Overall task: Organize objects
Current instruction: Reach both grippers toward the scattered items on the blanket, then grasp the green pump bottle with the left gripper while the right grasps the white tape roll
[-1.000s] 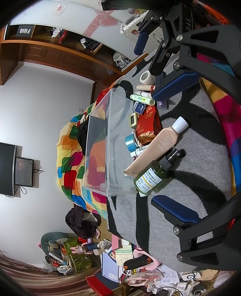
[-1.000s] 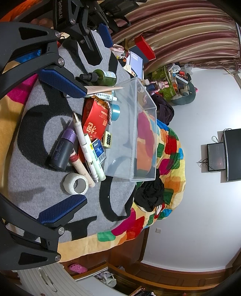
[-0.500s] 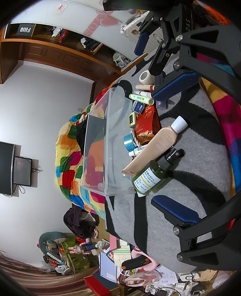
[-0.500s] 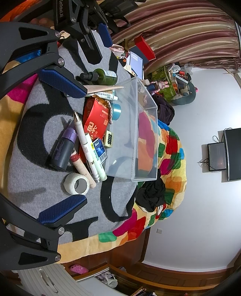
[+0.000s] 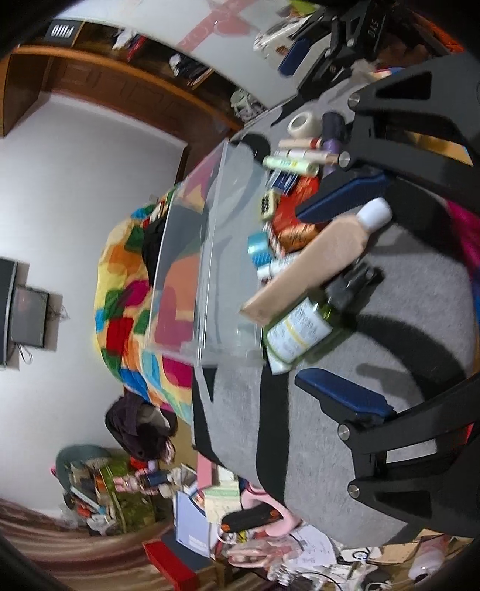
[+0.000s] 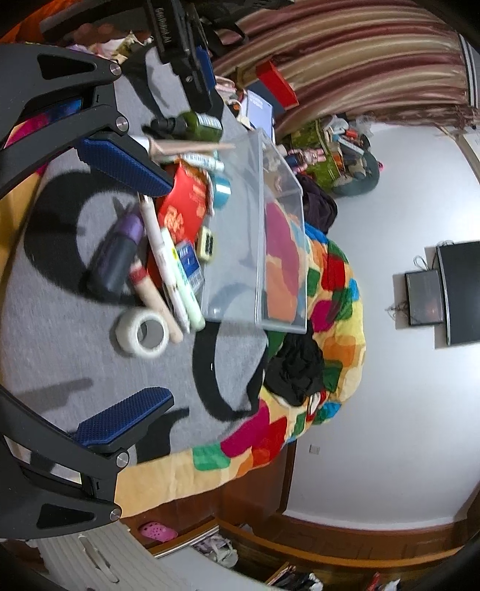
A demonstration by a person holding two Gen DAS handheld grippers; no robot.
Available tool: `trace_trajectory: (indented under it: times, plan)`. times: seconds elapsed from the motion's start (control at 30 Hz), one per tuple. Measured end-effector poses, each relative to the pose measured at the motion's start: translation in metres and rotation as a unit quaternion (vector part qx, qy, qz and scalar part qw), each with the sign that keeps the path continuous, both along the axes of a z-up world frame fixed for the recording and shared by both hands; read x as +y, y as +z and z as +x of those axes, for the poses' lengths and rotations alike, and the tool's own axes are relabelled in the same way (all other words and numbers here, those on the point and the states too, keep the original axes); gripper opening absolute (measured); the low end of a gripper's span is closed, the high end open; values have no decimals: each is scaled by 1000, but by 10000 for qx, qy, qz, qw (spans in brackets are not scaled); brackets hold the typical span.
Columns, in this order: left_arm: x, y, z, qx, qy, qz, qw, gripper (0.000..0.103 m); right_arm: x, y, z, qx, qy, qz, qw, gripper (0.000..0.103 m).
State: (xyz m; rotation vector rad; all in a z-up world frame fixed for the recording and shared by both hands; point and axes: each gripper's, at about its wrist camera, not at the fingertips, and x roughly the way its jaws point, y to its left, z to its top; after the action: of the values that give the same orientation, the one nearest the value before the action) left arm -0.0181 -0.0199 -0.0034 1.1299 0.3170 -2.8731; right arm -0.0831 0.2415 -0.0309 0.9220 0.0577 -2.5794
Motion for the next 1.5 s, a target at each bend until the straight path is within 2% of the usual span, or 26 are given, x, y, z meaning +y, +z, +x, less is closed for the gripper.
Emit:
trace_trajectory:
  times: [0.13,0.33,0.5,0.6,0.67,0.9,1.2,1.5]
  plan:
    - [-16,-12,-15,-239,266,218,9991,74,18,-7,-14,-201,-215,-120,9995,92]
    - [-25,-33,-32,-554,432,458,9965,61,32,-27,-38,-744,-262,-355,9963,74]
    - [-25,-39,-35,-516,407,449,9968,47,22,-38,-41,-868,-63,-144,9961,55]
    - [-26,-44,-35,-540,346,455,9969,44,16,-45,-42,-951,41,-32,9955,39]
    - [-27,-44,-34,-545,329,461,9969,43,16,-46,-43,-939,29,2,9956,35]
    - [-29,-33,-22,-349,340,359,9982,41,19,-32,-36,-654,-65,29,9978,35]
    - [-28,6,-15,104,213,202,9995,41,11,6,-36,-168,11,-94,9998,35]
    - [-28,37,-40,410,65,47,9991,41,-24,36,-52,265,314,-78,9991,34]
